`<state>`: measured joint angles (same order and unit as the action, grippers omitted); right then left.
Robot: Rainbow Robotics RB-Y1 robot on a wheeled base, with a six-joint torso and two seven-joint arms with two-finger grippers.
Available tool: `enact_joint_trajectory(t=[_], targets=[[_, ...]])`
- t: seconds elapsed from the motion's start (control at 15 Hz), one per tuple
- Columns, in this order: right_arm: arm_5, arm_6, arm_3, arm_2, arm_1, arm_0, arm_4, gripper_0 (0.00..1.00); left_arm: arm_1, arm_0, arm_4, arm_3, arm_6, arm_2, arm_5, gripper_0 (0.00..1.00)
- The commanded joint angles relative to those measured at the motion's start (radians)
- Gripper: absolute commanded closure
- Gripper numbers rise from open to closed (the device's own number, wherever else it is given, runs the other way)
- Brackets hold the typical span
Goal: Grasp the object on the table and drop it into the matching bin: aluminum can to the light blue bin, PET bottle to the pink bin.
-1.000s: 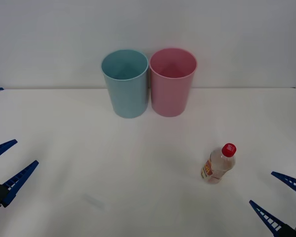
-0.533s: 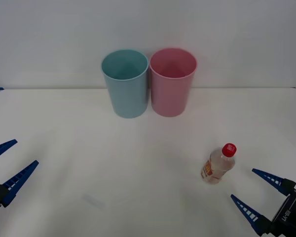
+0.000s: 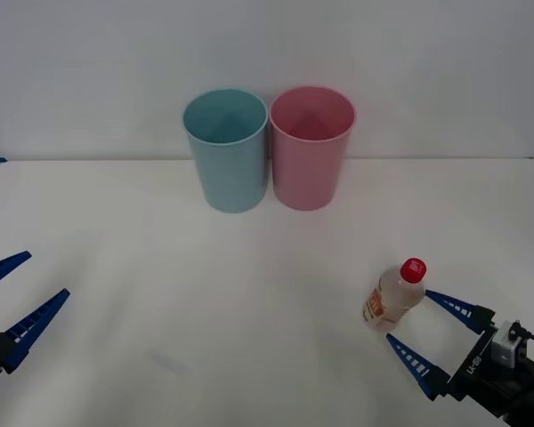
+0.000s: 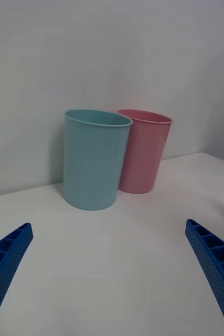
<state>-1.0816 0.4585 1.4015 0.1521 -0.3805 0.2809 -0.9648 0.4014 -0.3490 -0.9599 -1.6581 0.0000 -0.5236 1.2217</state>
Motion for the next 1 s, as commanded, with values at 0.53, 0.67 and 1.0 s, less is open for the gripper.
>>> enact_joint_trajectory(t=[0.53,0.67,1.0], targets=[[0.144,0.043,-0.001,-0.088,0.057,-0.069,0.000,0.00,0.000,0.000,0.000,0.000,0.000,0.000,0.000,0.00],[0.160,0.048,-0.001,-0.097,0.060,-0.074,0.000,0.00,0.000,0.000,0.000,0.000,0.000,0.000,0.000,0.00],[0.166,0.057,-0.001,-0.098,0.064,-0.075,0.000,0.91,0.000,0.000,0.000,0.000,0.000,0.000,0.000,0.00]])
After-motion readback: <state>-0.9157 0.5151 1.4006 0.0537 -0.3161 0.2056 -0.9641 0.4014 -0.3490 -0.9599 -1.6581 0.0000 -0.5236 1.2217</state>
